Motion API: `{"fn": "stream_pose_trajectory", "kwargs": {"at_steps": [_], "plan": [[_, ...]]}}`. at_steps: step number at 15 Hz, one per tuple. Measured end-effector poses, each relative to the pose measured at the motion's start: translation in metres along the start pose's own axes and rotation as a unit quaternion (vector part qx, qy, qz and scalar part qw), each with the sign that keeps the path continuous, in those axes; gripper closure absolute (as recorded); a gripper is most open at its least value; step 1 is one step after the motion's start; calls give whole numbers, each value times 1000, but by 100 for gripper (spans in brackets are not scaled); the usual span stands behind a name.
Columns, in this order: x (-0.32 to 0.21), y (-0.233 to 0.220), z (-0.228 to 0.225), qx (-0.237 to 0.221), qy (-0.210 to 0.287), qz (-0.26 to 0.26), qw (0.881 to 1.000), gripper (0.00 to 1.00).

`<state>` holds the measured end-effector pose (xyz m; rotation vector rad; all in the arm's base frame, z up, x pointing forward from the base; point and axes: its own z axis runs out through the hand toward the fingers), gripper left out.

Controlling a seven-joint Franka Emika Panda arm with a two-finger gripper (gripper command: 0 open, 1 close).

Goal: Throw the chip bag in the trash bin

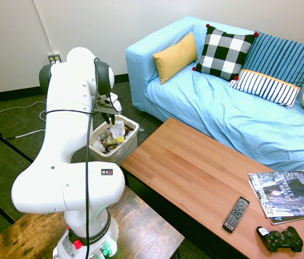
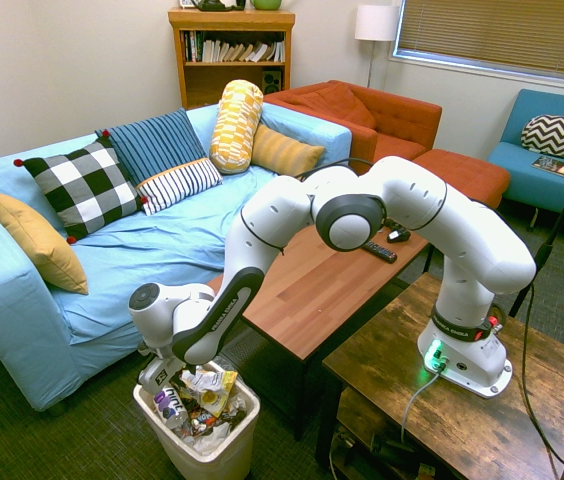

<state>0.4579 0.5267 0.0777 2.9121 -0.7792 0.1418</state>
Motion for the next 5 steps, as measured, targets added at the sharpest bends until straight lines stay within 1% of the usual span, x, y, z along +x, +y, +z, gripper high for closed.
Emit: {"fn": "stream_pose_trajectory", "kwargs": {"at_steps": [5], "plan": [[1, -11, -11, 9, -1, 22, 1000, 0]]}}
